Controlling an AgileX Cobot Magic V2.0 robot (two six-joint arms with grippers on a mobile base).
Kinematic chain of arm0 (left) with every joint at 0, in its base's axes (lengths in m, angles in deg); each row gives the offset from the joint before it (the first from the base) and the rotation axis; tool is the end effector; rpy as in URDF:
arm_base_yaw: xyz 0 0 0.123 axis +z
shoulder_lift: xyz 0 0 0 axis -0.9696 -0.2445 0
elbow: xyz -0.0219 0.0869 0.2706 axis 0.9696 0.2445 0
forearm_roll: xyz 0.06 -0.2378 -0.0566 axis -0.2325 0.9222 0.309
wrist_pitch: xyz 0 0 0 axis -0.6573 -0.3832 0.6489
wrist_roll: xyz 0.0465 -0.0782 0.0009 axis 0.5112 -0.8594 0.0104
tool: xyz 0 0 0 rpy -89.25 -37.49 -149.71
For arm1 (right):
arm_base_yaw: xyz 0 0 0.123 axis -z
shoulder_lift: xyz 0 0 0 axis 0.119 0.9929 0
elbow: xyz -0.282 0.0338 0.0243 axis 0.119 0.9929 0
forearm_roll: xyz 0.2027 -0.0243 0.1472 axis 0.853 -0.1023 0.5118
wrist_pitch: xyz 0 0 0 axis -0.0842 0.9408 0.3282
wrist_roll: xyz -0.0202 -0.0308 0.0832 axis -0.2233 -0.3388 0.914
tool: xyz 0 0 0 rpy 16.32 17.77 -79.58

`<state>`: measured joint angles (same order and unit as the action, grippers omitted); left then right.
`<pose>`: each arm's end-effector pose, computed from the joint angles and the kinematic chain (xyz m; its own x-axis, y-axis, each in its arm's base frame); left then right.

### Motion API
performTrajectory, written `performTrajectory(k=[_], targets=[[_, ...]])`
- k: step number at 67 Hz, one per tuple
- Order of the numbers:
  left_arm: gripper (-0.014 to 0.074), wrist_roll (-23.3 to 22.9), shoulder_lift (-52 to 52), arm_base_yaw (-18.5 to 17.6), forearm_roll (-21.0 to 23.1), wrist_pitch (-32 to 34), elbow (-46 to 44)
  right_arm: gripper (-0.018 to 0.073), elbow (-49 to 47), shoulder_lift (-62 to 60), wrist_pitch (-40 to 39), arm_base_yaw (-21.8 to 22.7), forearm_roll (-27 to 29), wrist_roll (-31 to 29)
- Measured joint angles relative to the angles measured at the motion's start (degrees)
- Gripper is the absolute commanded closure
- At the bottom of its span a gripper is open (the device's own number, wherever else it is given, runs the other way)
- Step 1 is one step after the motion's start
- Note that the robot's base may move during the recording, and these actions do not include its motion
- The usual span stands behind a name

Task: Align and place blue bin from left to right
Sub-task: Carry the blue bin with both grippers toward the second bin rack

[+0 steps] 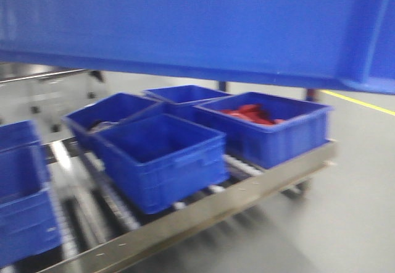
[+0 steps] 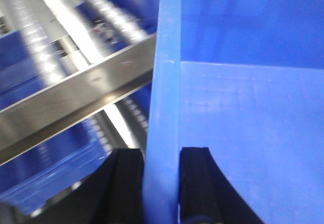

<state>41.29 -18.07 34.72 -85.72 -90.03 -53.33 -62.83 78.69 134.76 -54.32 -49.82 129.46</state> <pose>0.2523 -0.1458 0.4567 -0.5156 0.0141 -0.8567 -0.0536 0.9974 0.0487 0.2053 0.1688 0.4331 -0.6581 -0.0136 -0.7528 -0.1575 0.9802 0.1200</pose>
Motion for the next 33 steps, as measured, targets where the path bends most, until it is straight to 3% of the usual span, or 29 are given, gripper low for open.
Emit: performTrajectory(k=[33], targets=[[0.0707, 0.0, 0.0, 0.0, 0.0, 0.0, 0.0, 0.0639, 0.0, 0.0, 0.0, 0.0, 0.0, 0.0]])
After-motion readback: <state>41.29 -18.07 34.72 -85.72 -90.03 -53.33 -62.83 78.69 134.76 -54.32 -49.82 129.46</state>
